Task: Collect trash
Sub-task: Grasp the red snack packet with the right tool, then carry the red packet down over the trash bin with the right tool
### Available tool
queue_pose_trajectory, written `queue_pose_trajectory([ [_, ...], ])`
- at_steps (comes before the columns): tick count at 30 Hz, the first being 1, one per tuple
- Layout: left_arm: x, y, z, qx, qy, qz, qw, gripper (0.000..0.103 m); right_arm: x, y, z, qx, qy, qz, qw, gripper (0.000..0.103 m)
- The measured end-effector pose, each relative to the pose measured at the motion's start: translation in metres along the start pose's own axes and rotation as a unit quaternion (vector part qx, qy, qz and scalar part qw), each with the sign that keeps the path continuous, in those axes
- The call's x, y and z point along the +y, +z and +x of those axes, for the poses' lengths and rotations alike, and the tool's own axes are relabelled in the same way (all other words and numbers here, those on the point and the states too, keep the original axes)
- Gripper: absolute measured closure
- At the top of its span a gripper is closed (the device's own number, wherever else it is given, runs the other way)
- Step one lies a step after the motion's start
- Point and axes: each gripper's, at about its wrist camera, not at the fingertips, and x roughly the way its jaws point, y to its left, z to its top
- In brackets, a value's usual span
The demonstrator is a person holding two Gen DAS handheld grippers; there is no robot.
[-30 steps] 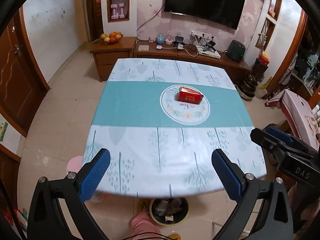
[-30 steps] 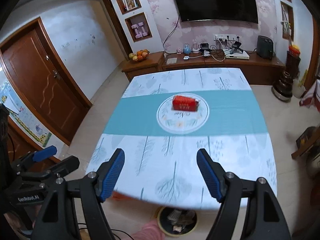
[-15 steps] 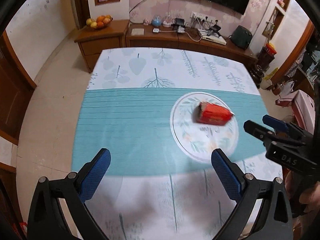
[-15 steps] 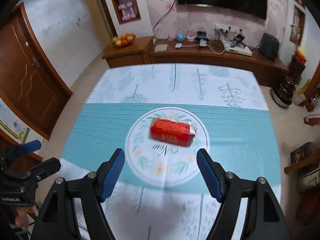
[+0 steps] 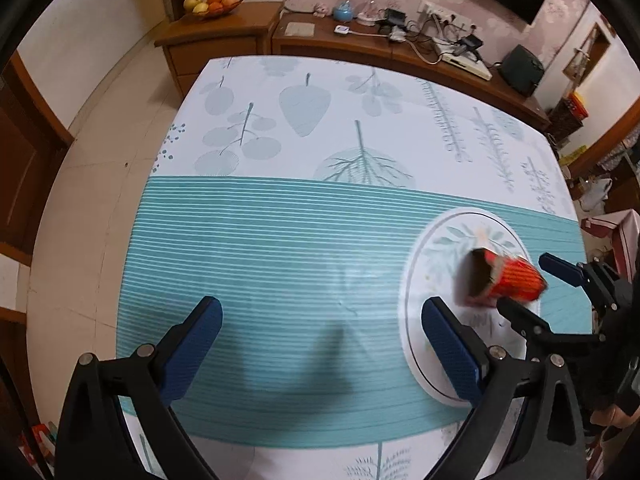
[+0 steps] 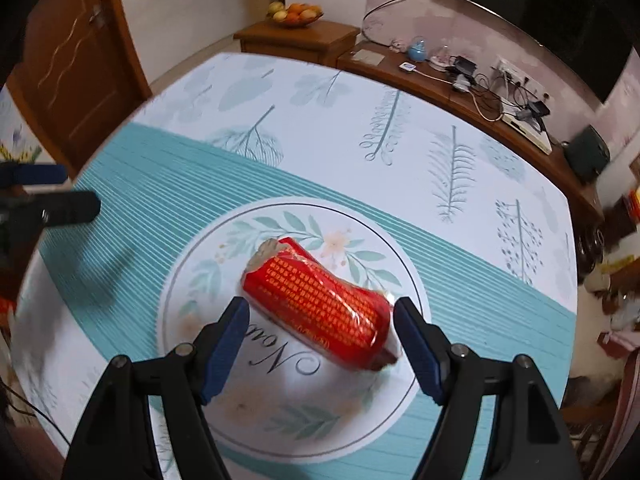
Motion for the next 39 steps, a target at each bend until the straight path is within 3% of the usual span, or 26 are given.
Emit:
queue_pose_trajectory([
  [8, 0.003, 0.001, 0.006, 0.007, -0.002, -0.001, 1.0, 0.004, -0.003, 0.006, 0.031, 0.044, 0.004, 0.01, 0.999, 0.031],
  [11, 0.0, -0.003, 0.006, 0.007, -0.002, 0.007, 1.0, 0.004, -0.004, 0.006, 0.037, 0.062, 0.019, 0.032, 0.997, 0.051],
  [19, -0.009, -0.02, -0.002, 0.006, 0.001, 0.026, 0.9996, 0.004, -0.005, 0.0, 0.034, 0.069, 0.029, 0.121, 0.99, 0.052],
  [25, -0.017, -0.038, -0.018, -0.001, 0.004, 0.035, 0.9994, 0.004, -0.006, -0.014, 0.022, 0.072, 0.033, 0.185, 0.98, 0.056],
  [31, -0.026, -0.063, -0.045, -0.013, 0.006, 0.041, 0.9991, 0.004, -0.015, -0.043, -0.001, 0.066, 0.064, 0.264, 0.96, 0.059],
  [34, -0.032, -0.081, -0.064, -0.025, 0.01, 0.048, 0.9985, 0.004, -0.014, -0.064, -0.021, 0.052, 0.084, 0.299, 0.949, 0.061],
  [39, -0.047, -0.122, -0.099, -0.045, 0.018, 0.059, 0.9971, 0.004, -0.004, -0.097, -0.055, 0.029, 0.107, 0.317, 0.942, 0.062],
])
